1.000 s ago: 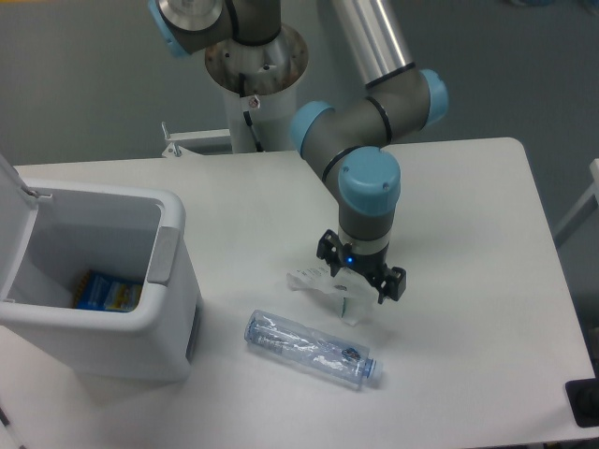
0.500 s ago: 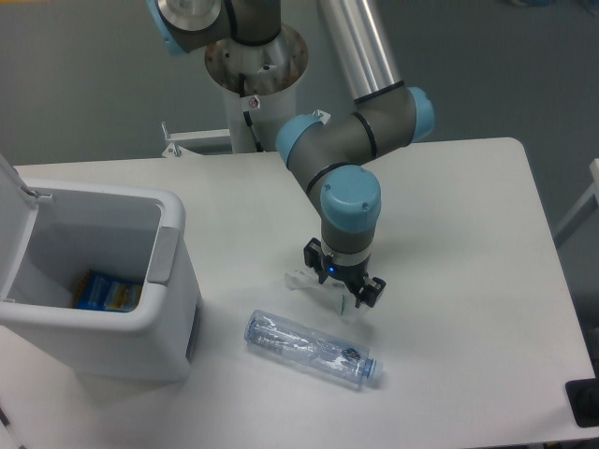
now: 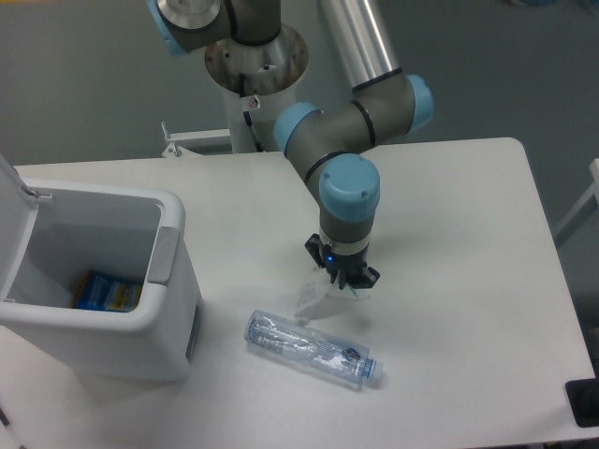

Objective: Place the trash in the trash can
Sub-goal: 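Close the gripper on the white paper and lift it, then carry the white paper over the trash bin opening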

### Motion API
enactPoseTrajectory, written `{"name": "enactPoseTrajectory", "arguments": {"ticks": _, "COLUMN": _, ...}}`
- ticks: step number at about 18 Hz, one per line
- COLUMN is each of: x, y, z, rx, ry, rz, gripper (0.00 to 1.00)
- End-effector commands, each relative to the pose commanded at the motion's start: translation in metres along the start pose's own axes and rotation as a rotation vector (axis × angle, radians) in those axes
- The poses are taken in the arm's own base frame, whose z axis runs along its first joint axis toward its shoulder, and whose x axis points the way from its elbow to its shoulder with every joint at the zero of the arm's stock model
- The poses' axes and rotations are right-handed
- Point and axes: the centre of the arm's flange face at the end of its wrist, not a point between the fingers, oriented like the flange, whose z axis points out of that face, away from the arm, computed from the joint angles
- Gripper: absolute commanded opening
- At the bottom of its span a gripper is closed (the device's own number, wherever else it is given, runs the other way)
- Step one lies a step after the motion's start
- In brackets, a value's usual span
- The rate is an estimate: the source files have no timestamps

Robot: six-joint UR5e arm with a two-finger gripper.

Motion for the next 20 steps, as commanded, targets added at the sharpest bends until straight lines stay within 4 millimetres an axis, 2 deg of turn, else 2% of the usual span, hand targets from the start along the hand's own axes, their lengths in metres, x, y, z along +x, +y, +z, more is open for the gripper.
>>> {"name": "enactPoseTrajectory", "arguments": {"ticks": 6, "x": -0.012, "y": -0.004, "z": -0.025, "rx": -0.015, "ry": 0.035, "rz": -0.006, "gripper": 0.00}}
{"name": "enactPoseTrajectory", "arguments": {"ticks": 8, "x": -0.016, "y": 0.000, "z": -0.027, "rx": -0.014, "ry": 0.039, "rz": -0.015, "gripper": 0.00}}
{"name": "enactPoseTrajectory", "arguments": {"ticks": 13, "x": -0.026, "y": 0.002, "z": -0.047, "rx": 0.008, "ry": 0.004, "rz": -0.054, "gripper": 0.00}}
{"name": "enactPoseTrajectory", "arguments": {"ticks": 15, "x": -0.036, "y": -0.007, "z": -0.058, "rx": 0.060, "ry": -0.001, "rz": -0.163, "gripper": 0.00}}
{"name": "enactPoseTrajectory", "arguments": {"ticks": 18, "x": -0.049, "y": -0.031, "z": -0.074, "rx": 0.227, "ry": 0.063, "rz": -0.282, "gripper": 0.00}}
{"name": "enactPoseTrajectory", "arguments": {"ticks": 20, "x": -0.057, "y": -0.028, "z": -0.087, "rx": 0.340, "ry": 0.123, "rz": -0.358, "gripper": 0.00}}
